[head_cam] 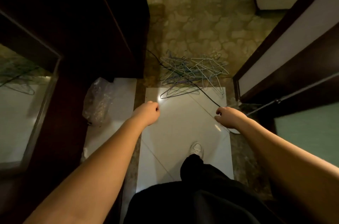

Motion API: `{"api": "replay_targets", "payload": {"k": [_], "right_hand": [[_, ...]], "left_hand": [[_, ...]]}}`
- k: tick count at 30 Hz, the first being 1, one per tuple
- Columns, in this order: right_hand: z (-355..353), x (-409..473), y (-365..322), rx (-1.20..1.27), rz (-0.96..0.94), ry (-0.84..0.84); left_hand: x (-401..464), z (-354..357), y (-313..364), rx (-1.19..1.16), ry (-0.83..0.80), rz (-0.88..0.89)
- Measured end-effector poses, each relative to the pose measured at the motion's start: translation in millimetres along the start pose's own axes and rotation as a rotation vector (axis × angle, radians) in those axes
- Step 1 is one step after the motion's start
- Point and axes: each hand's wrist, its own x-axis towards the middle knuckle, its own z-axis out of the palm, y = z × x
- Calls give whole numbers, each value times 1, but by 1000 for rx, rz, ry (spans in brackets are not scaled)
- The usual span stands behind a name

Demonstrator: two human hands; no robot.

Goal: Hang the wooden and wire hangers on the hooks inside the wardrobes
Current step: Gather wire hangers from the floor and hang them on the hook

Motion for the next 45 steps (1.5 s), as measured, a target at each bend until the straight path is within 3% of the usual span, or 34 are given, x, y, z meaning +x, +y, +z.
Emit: {"api": "replay_targets", "payload": {"k": [10,23,33,38,45], "right_hand": [[-86,133,36,33,66,-87],[-105,335,52,298,303,-150],[-13,547,113,420,373,-79],[41,648,168,431,413,-38],[94,756,229,638,583,124]], "left_hand": [[164,-41,55,31,-49,7],[423,-43,42,-126,-173,-55],[625,88,48,-228,-242,-101],[717,157,67,-131,-284,-15],[830,215,80,-74,-241,62]]}}
